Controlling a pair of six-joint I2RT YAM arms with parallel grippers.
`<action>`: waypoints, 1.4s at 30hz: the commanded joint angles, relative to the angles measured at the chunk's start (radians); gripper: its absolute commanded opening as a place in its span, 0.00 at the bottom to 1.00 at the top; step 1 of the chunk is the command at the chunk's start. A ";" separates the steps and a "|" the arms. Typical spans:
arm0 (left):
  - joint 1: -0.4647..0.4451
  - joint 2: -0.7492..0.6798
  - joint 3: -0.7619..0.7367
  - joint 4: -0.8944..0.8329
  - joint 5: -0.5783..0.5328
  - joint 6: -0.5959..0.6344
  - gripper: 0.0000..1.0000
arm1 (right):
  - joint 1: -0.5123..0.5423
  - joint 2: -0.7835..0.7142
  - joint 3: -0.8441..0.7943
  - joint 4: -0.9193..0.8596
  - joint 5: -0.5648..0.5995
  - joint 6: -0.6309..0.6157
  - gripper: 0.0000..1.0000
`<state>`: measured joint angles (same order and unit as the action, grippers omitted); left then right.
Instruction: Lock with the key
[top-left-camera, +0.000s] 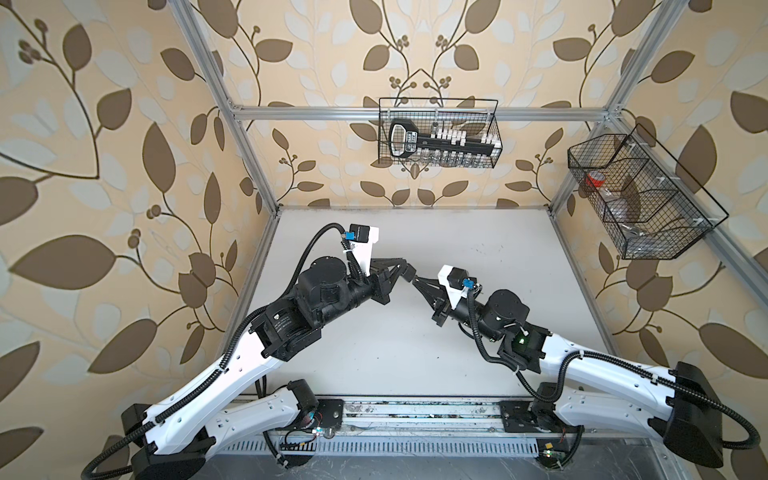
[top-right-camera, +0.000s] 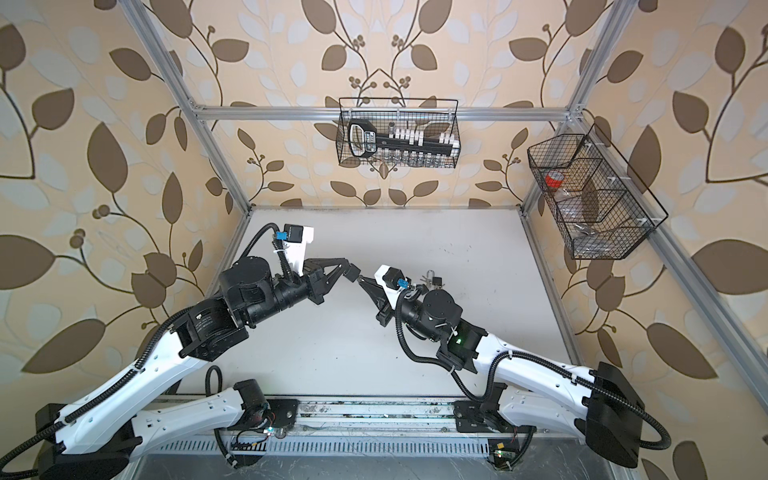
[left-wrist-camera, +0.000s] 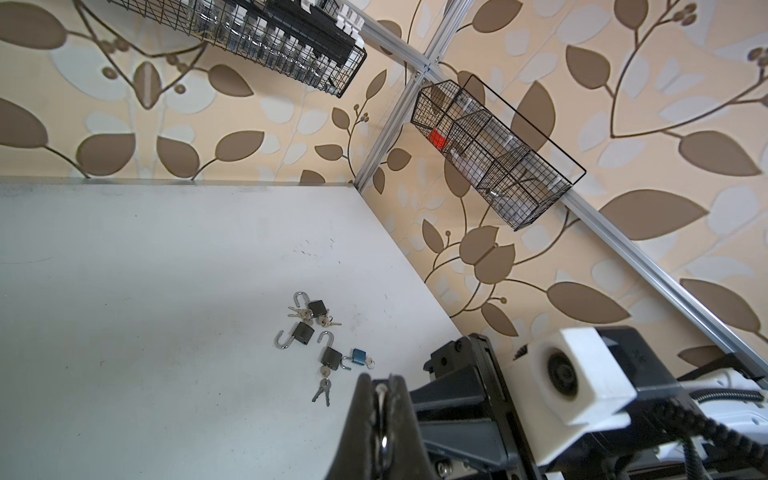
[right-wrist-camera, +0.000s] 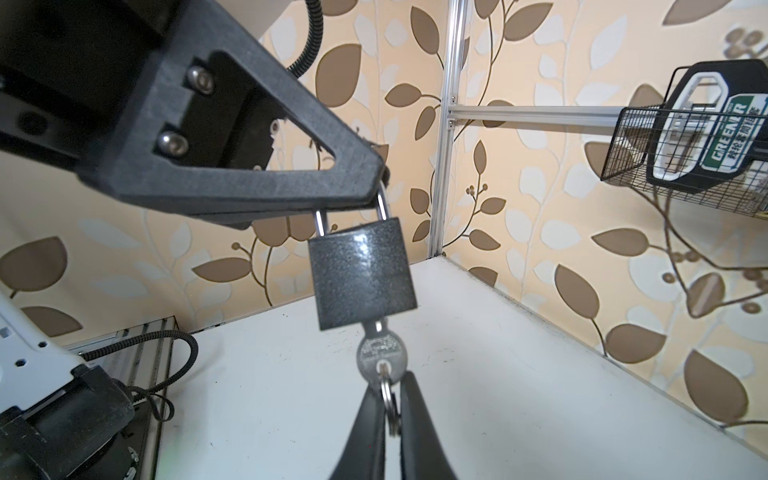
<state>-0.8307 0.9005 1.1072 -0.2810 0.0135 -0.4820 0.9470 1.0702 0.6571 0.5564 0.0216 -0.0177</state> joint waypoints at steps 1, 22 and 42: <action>-0.001 -0.023 -0.004 0.039 -0.020 -0.008 0.00 | 0.001 -0.003 0.036 0.001 0.006 0.007 0.05; 0.024 -0.042 0.077 -0.026 -0.047 0.008 0.00 | 0.000 -0.156 -0.134 -0.230 0.134 0.050 0.00; 0.475 0.117 0.114 -0.392 0.155 -0.014 0.00 | -0.037 0.392 0.112 -0.522 -0.115 0.435 0.00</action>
<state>-0.3904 1.0355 1.2404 -0.6662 0.0856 -0.4789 0.9108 1.4040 0.7166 0.0883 -0.0051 0.3729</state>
